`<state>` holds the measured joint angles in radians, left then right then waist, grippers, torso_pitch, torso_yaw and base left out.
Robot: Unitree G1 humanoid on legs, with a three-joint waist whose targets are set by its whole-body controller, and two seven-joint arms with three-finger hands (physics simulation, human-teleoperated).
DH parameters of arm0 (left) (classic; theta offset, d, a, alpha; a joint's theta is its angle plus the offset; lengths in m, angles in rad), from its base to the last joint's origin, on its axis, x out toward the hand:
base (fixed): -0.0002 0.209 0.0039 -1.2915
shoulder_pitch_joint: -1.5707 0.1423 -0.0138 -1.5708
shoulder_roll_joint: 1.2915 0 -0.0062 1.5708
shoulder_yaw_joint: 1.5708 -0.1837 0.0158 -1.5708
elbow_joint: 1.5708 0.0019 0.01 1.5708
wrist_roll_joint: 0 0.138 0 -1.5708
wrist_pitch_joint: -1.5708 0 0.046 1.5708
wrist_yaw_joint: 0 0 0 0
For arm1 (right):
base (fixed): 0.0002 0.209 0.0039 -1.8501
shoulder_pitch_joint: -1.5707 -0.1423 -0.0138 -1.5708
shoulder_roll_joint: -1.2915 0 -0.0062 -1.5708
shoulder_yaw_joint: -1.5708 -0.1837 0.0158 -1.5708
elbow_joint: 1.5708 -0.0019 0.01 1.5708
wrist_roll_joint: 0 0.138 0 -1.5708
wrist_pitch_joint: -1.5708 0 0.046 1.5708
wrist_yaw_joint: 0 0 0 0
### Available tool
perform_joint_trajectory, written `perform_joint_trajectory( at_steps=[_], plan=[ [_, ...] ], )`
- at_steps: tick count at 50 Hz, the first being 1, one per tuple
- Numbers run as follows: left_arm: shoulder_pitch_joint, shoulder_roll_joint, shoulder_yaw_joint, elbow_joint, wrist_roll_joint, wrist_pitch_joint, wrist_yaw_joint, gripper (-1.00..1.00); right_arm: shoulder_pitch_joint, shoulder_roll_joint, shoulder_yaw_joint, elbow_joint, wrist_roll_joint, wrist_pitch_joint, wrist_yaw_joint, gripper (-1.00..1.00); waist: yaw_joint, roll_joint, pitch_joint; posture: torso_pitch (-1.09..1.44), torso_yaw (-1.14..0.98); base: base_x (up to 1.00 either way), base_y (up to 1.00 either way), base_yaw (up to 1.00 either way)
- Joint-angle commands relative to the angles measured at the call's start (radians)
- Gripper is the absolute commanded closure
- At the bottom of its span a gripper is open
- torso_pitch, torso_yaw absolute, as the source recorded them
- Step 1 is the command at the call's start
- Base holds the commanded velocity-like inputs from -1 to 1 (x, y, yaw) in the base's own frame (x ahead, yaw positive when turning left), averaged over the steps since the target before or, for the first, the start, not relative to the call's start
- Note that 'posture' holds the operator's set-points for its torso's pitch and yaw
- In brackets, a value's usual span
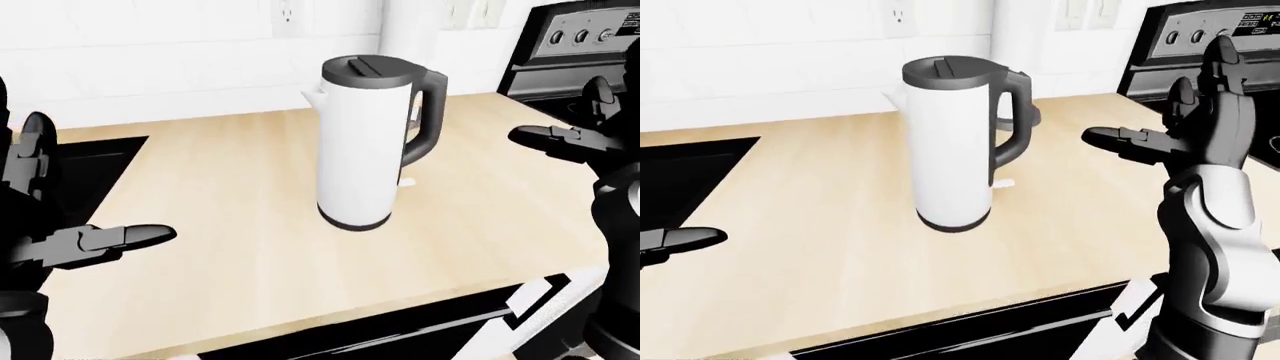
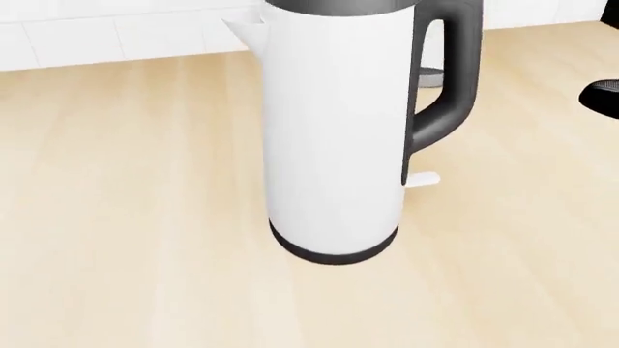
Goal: Press the button to open the lid of the electric kettle.
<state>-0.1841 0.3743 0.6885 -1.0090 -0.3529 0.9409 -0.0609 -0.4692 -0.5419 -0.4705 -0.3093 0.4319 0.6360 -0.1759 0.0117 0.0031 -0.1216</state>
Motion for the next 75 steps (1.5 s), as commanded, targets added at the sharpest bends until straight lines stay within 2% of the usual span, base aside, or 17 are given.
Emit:
perform_joint_trajectory(
  at_steps=[1,12,16,20,30,37,53,64,75],
  plan=[
    [-0.02,0.016,0.009,-0.018,-0.004,-0.023,0.003,-1.0,-0.027,-0.017,-0.009,-0.03,0.003,-0.025,0.0,-1.0,-0.001,-0.001,-0.018,-0.28,0.0,0.0,0.0,0.0],
    [-0.015,0.016,0.005,-0.023,-0.016,-0.037,0.004,-1.0,-0.026,-0.015,-0.009,-0.037,0.008,-0.02,0.0,-1.0,-0.006,0.009,-0.117,-0.39,0.0,0.0,0.0,0.0],
    [-0.014,0.018,0.004,-0.025,-0.014,-0.038,0.004,-1.0,-0.025,-0.012,-0.005,-0.041,0.01,-0.019,-0.001,-1.0,-0.004,0.011,-0.141,-0.42,0.0,0.0,0.0,0.0],
    [-0.013,0.017,0.004,-0.021,-0.007,-0.047,0.004,-1.0,-0.025,-0.012,-0.003,-0.037,0.006,-0.021,0.0,-1.0,-0.002,0.011,-0.154,-0.43,0.0,0.0,0.0,0.0],
    [-0.023,0.026,-0.009,-0.021,0.011,-0.029,0.015,-1.0,-0.04,-0.012,0.006,-0.023,0.001,-0.018,-0.001,-1.0,0.003,0.011,-0.163,-0.43,0.0,0.0,0.0,0.0],
    [-0.032,0.018,-0.024,-0.021,0.028,-0.014,0.012,-1.0,-0.096,-0.03,0.034,0.051,-0.015,-0.032,0.008,-1.0,0.003,0.012,-0.167,-0.43,0.0,0.0,0.0,0.0],
    [-0.038,0.014,-0.015,-0.022,0.008,0.003,0.021,-1.0,-0.233,-0.057,0.091,0.188,-0.069,-0.034,0.066,-1.0,0.0,0.016,-0.17,-0.43,0.0,0.0,0.0,0.0],
    [-0.042,0.016,-0.012,-0.023,-0.003,0.019,0.029,-1.0,-0.317,-0.058,0.124,0.274,-0.078,-0.021,0.065,-1.0,0.0,0.02,-0.167,-0.43,0.0,0.0,0.0,0.0],
    [-0.044,0.022,-0.011,-0.026,-0.021,0.028,0.041,-1.0,-0.435,-0.042,0.176,0.478,-0.124,-0.056,0.074,-1.0,-0.002,0.024,-0.164,-0.43,0.0,0.0,0.0,0.0]
  ],
)
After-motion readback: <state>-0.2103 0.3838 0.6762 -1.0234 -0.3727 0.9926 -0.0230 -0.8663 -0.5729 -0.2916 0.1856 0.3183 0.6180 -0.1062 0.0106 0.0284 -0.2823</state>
